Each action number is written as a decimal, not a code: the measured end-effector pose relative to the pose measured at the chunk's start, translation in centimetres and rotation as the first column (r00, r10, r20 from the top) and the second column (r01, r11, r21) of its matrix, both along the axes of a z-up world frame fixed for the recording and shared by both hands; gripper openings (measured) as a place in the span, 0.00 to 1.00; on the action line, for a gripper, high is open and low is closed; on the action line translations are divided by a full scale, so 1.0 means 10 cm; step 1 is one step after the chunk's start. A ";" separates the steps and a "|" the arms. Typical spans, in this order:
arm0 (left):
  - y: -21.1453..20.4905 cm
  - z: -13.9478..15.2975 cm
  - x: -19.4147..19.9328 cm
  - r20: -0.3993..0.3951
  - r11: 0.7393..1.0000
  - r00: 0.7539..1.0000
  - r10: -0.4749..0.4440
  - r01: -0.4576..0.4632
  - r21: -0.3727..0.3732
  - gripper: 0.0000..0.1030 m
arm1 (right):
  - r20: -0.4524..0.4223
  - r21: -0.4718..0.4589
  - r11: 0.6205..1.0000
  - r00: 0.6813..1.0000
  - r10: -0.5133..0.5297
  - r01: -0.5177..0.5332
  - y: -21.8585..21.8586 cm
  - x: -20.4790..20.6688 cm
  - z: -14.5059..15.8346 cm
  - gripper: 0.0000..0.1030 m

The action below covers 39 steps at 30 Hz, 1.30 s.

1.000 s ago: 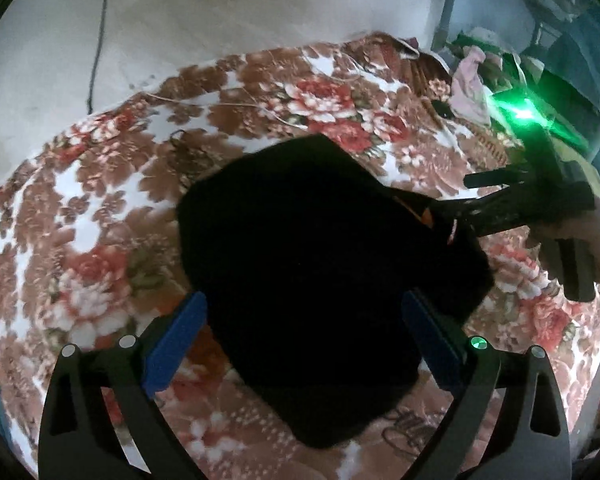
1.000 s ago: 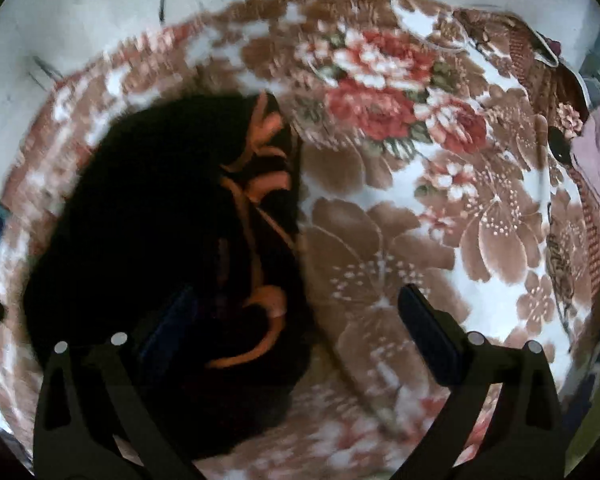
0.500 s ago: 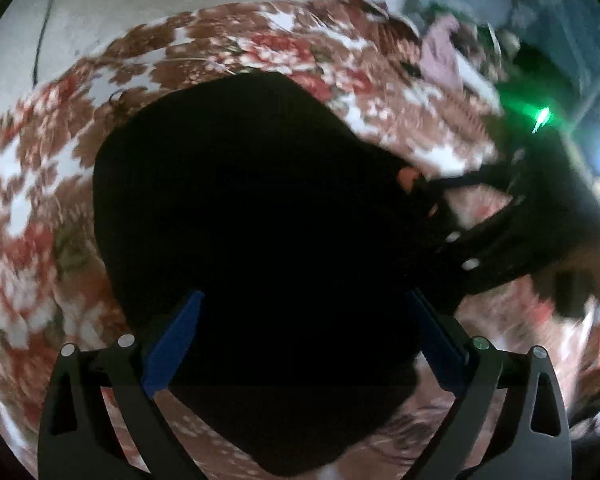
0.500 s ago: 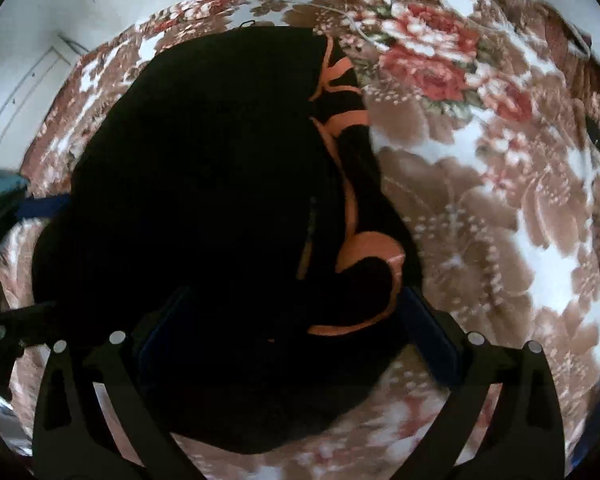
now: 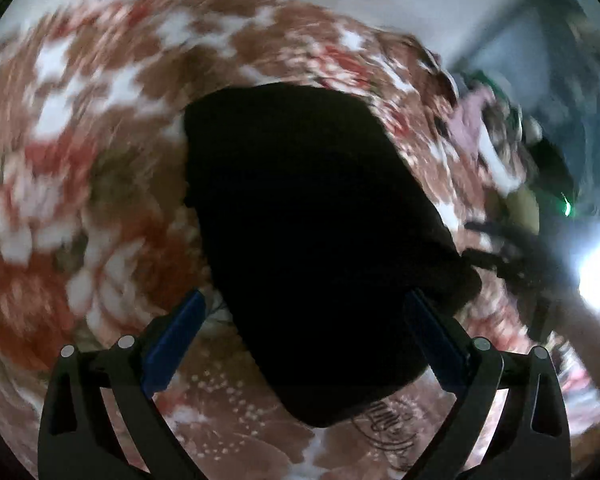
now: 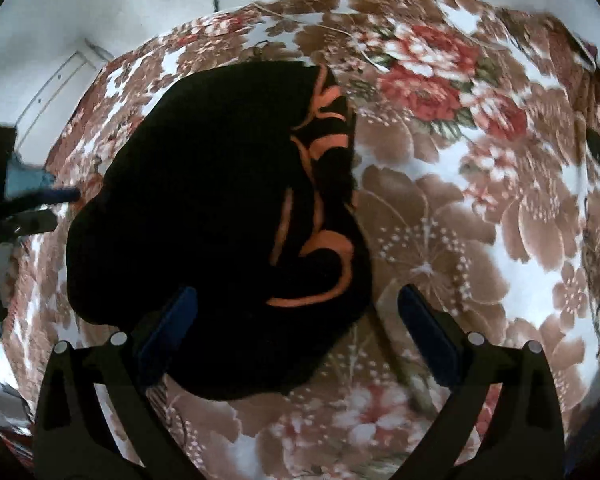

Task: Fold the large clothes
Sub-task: 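Lift the black hoodie bundle off the bedspread with both grippers, then carry the held hoodie bundle toward the green cloth with both grippers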

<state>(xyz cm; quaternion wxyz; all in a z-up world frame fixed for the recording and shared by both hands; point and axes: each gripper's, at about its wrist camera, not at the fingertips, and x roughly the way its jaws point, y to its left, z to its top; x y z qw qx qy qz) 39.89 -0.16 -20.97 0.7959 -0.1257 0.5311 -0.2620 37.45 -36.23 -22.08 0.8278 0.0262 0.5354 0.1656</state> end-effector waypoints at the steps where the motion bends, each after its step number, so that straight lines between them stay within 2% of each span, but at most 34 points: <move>1: 0.09 -0.10 0.06 -0.058 0.998 0.998 0.003 -0.007 -0.066 0.95 | -0.029 0.026 0.999 0.999 -0.028 0.029 -0.08 0.04 -0.04 0.96; 2: 0.14 -0.19 0.10 -0.112 0.992 0.994 0.001 -0.015 -0.125 0.95 | -0.064 0.063 0.996 0.996 -0.056 0.060 -0.17 0.08 -0.09 0.96; 4: 0.22 -0.33 0.17 -0.171 0.979 0.985 0.011 -0.046 -0.198 0.95 | -0.170 0.186 0.974 0.981 -0.096 0.127 -0.35 0.20 -0.26 0.96; 6: 0.27 -0.48 0.20 -0.221 0.967 0.975 0.035 -0.089 -0.240 0.95 | -0.267 0.316 0.931 0.959 -0.096 0.181 -0.45 0.32 -0.44 0.96; 8: 0.33 -0.67 0.28 -0.286 0.946 0.957 0.055 -0.142 -0.291 0.95 | -0.323 0.406 0.893 0.944 -0.060 0.196 -0.42 0.43 -0.56 0.96; 11: 0.36 -0.85 0.36 -0.336 0.911 0.940 0.064 -0.192 -0.366 0.95 | -0.348 0.425 0.888 0.937 -0.020 0.177 -0.30 0.57 -0.63 0.96; 13: 0.34 -0.94 0.40 -0.353 0.895 0.934 0.042 -0.192 -0.401 0.95 | -0.373 0.428 0.886 0.928 -0.007 0.179 -0.22 0.65 -0.74 0.96; 20: 0.22 -1.08 0.47 -0.354 0.893 0.935 -0.016 -0.146 -0.426 0.96 | -0.406 0.464 0.866 0.914 0.021 0.187 -0.15 0.83 -0.96 0.96; 24: 0.15 -1.15 0.48 -0.366 0.874 0.930 -0.031 -0.152 -0.462 0.96 | -0.411 0.482 0.856 0.911 0.032 0.188 -0.10 0.93 -1.01 0.96; 28: 0.06 -1.27 0.49 -0.388 0.852 0.921 -0.034 -0.176 -0.493 0.96 | -0.416 0.470 0.865 0.908 0.042 0.175 0.01 1.01 -1.02 0.97; 34: -0.08 -1.26 0.50 -0.390 0.843 0.920 -0.031 -0.186 -0.505 0.96 | -0.420 0.428 0.887 0.907 0.024 0.175 0.11 1.09 -1.02 0.97; 39: -0.13 -1.17 0.51 -0.385 0.854 0.922 -0.042 -0.167 -0.493 0.96 | -0.420 0.416 0.892 0.907 0.016 0.178 0.18 1.12 -0.98 0.97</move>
